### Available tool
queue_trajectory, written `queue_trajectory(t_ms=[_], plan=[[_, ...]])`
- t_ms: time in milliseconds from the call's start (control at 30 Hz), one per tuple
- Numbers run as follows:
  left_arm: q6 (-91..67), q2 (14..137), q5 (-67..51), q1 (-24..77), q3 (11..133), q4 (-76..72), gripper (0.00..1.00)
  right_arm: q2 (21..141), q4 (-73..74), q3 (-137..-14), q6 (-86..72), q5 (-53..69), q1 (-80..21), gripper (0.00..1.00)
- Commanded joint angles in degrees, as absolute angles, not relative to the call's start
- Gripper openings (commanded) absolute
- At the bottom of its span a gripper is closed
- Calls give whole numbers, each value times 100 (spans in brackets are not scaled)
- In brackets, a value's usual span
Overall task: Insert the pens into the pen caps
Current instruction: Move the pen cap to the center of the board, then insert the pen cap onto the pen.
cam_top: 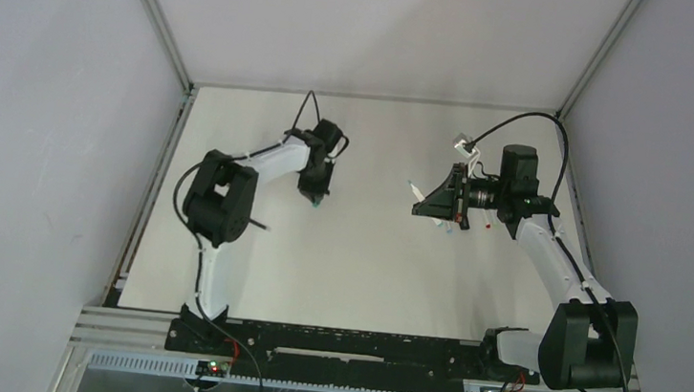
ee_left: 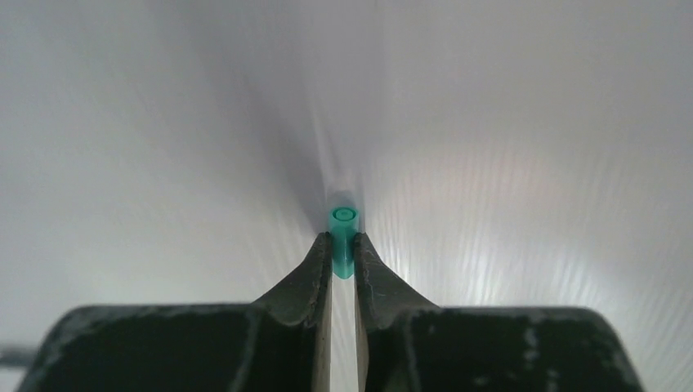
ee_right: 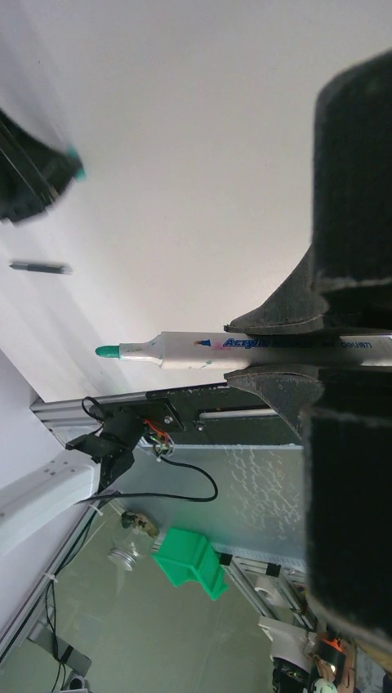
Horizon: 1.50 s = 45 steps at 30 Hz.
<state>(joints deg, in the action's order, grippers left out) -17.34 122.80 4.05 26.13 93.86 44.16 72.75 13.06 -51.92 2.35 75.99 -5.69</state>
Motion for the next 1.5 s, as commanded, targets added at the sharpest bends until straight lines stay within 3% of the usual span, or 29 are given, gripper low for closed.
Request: queue_trajectory(t_ms=[0,167,300,433,1067,1267,1400,1467], plan=[[-1704,11250,463,3012,7778,4329,14,7119,1300,-5413,355,7724,-545,0],[-1996,10504,381,3395,6490,3860,15,7133,1292,-5412,343,7743,-545,0],[-2073,10367,500,3532,6246,3784,22,7124,1301,-5406,347,7743,-537,0],[-1940,10569,523,3533,6517,4030,28,7123,1310,-5408,352,7748,-532,0],[-1213,11781,223,3533,7755,5480,28,6931,1257,-5411,264,7855,-406,0],[-1053,12008,136,3505,7912,5562,17,6857,1254,-5411,246,7882,-362,0],[-989,12008,103,3464,7890,5508,0,6801,1293,-5409,297,7891,-352,0],[-1063,11810,263,3450,7799,5369,0,6763,1358,-5411,399,7892,-352,0]])
